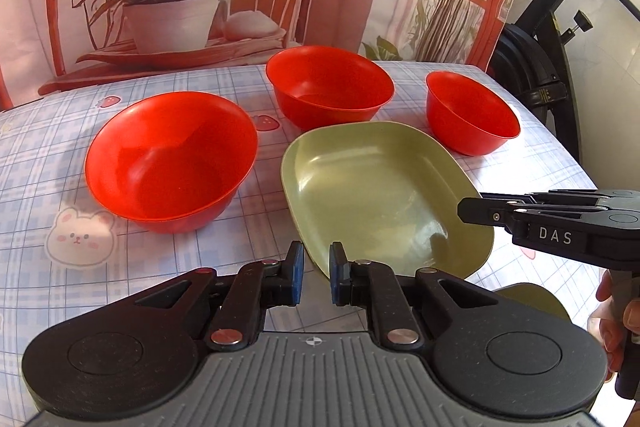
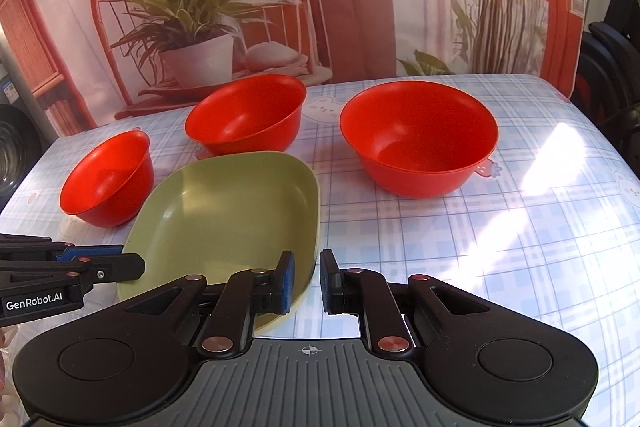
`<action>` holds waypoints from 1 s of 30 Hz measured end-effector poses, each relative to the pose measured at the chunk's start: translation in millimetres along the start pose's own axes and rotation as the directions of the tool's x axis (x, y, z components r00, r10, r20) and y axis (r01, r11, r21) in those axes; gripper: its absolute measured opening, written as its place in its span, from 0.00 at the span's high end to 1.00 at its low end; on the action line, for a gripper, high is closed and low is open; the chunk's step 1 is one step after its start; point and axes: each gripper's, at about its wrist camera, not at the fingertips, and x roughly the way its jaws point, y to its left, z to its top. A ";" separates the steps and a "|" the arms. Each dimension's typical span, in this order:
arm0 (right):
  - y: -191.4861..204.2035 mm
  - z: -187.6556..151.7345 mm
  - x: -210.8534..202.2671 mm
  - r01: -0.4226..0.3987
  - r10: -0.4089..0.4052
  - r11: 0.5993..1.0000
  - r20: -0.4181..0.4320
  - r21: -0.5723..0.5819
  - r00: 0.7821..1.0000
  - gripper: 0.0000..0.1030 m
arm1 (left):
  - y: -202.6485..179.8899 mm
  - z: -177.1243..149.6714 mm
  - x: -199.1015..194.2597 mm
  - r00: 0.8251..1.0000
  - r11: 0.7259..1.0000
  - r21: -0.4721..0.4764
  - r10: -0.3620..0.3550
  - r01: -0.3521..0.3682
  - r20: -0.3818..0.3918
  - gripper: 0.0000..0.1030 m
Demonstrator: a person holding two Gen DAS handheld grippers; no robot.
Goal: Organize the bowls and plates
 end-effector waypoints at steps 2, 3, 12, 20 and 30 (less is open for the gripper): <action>0.7 -0.8 -1.4 0.003 -0.003 1.000 0.004 0.002 1.000 0.88 | -0.5 -0.2 -0.4 1.000 1.000 0.001 0.000 0.000 -0.004 0.86; 0.6 -1.0 -2.8 0.004 -0.004 1.000 0.008 0.006 1.000 0.88 | -0.4 -0.1 -0.5 1.000 1.000 -0.001 -0.004 0.004 -0.004 0.86; 0.5 0.6 -24.4 0.008 -0.010 1.000 0.056 0.025 0.998 0.90 | -6.1 4.7 -19.9 0.999 1.000 0.018 -0.009 0.008 0.044 0.86; 4.7 -2.4 -52.7 0.001 -0.006 0.999 0.103 0.040 0.995 0.90 | -11.8 3.5 -41.1 0.997 0.999 0.034 -0.021 0.019 0.075 0.86; 11.2 -25.8 -98.7 -0.012 0.001 0.997 0.144 0.073 0.990 0.90 | -17.1 -15.6 -74.4 0.993 0.997 0.048 -0.064 0.059 0.096 0.86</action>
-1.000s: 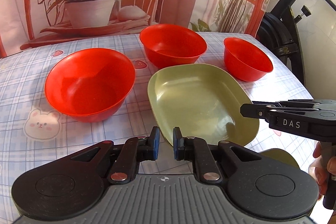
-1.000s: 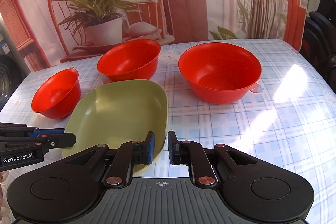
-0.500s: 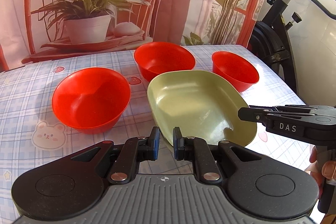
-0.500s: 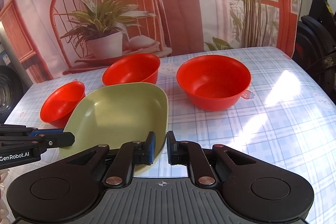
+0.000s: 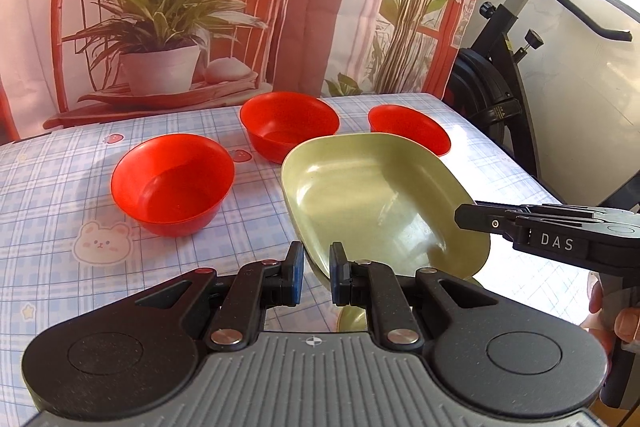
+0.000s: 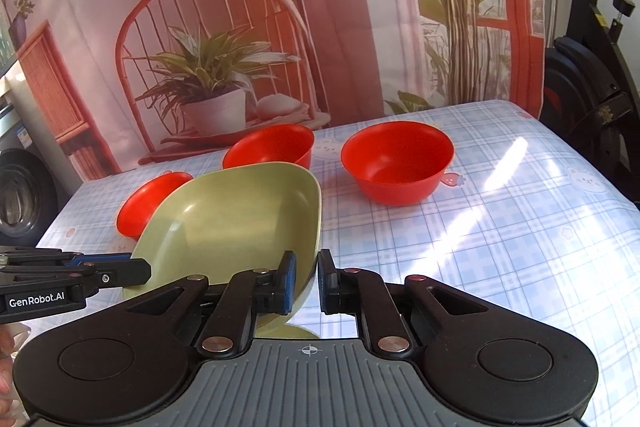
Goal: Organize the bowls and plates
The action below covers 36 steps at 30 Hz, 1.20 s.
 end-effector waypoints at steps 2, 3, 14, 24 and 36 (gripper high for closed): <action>0.0 -4.6 -8.4 0.000 0.000 1.000 0.004 0.010 1.000 0.90 | -3.1 -5.3 -6.1 1.000 1.000 0.007 -0.004 0.004 -0.001 0.86; 0.3 -8.0 -14.2 0.000 0.000 1.000 0.007 0.015 1.000 0.90 | -4.7 -8.1 -8.7 1.000 1.000 0.010 -0.005 0.006 -0.002 0.86; 1.1 -47.0 -58.0 0.031 -0.032 0.998 0.014 0.048 0.999 0.88 | -22.3 -41.2 -28.0 0.999 0.999 0.028 -0.037 0.037 -0.021 0.86; 3.0 -75.8 -69.3 0.054 -0.053 0.997 -0.020 0.047 0.998 0.87 | -27.0 -55.0 -31.3 0.999 0.999 0.029 -0.044 0.045 -0.028 0.86; 1.5 -81.9 -65.1 0.063 -0.062 0.997 -0.041 0.040 0.997 0.87 | -30.1 -60.7 -29.0 0.999 0.998 0.050 -0.036 0.038 -0.040 0.86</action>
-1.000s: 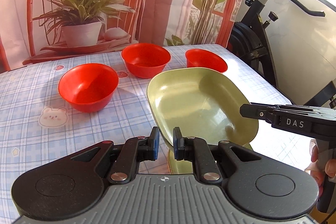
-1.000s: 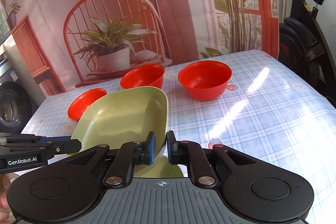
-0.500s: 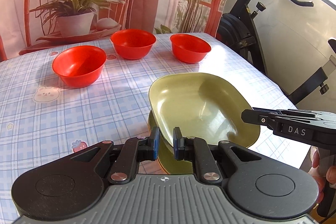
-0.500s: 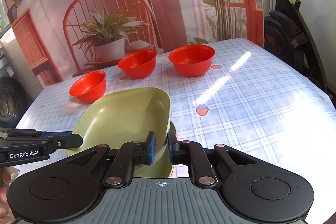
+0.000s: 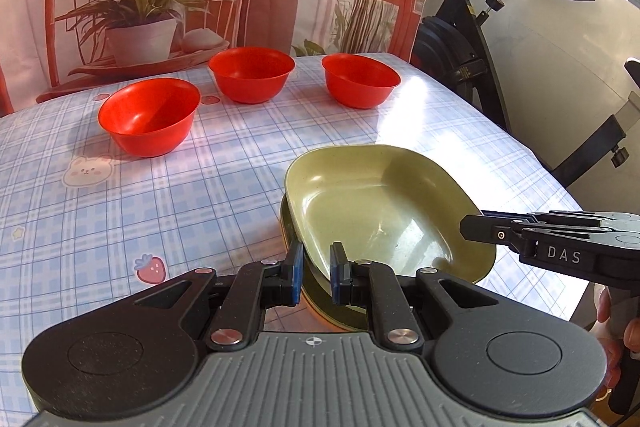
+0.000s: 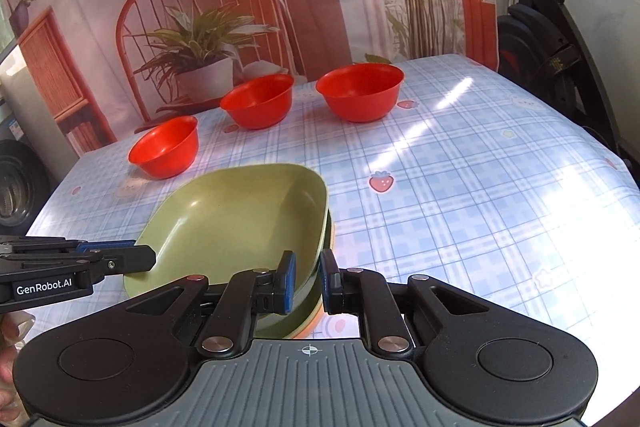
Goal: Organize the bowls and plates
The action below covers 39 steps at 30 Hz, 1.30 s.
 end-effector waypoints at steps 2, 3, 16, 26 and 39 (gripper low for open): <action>0.5 -0.9 1.3 0.002 -0.002 1.000 -0.005 -0.001 1.000 0.87 | -0.1 -1.4 0.4 1.000 1.000 0.003 0.002 -0.002 -0.005 0.86; 0.3 -1.4 2.1 0.003 -0.003 1.000 -0.009 -0.003 1.000 0.87 | -0.2 -1.5 0.7 1.000 1.000 0.003 0.003 -0.003 -0.007 0.86; 0.2 -5.3 8.1 0.015 -0.016 1.000 -0.022 -0.019 1.000 0.87 | 2.2 -5.4 8.1 0.999 1.000 -0.006 0.001 -0.001 -0.039 0.85; 5.3 -3.7 -1.3 0.022 -0.021 0.997 0.009 -0.070 1.000 0.82 | 2.2 -7.3 3.9 1.000 1.000 -0.010 0.004 -0.004 -0.028 0.85; 3.1 -16.1 -3.0 0.041 -0.041 0.996 0.005 -0.074 0.999 0.82 | 2.5 -13.2 -3.3 1.000 1.000 -0.017 0.001 -0.001 -0.003 0.85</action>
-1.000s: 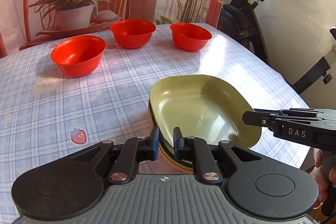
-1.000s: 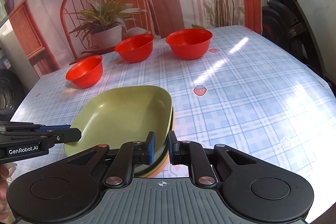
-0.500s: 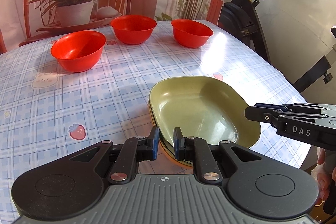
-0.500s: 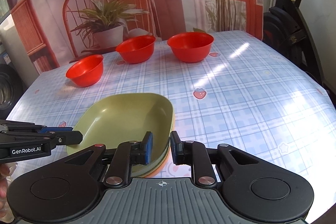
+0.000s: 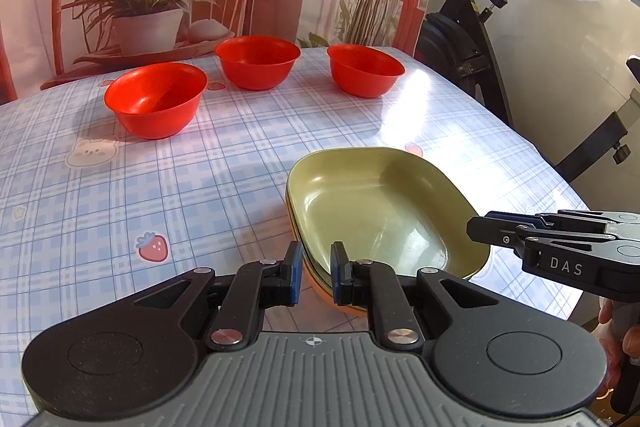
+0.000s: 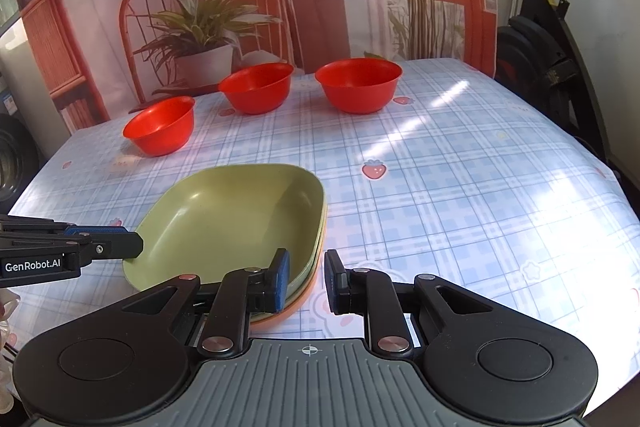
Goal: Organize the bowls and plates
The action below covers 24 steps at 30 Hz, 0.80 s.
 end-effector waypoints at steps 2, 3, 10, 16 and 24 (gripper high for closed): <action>0.6 -0.9 0.3 0.000 0.000 1.000 0.001 -0.005 1.000 0.82 | 0.5 -0.5 0.2 1.000 1.000 -0.002 -0.001 0.001 0.002 0.85; 0.8 -1.0 0.6 0.002 -0.002 1.000 0.001 -0.006 1.000 0.82 | 0.4 -0.9 0.1 1.000 1.000 -0.002 -0.001 0.001 0.001 0.85; 1.5 -2.5 3.0 -0.001 0.001 1.000 -0.005 -0.002 1.000 0.82 | 0.9 -2.8 2.4 1.000 1.000 -0.011 -0.002 0.001 -0.011 0.85; -1.7 1.9 -1.4 -0.016 0.016 1.000 0.014 0.022 1.000 0.82 | 2.0 0.4 0.6 1.000 1.000 -0.009 0.013 -0.013 -0.009 0.85; -14.2 38.1 -25.7 -0.053 0.045 0.996 0.107 0.073 0.993 0.82 | 14.6 35.0 -25.2 0.997 0.999 -0.029 0.017 -0.015 0.077 0.85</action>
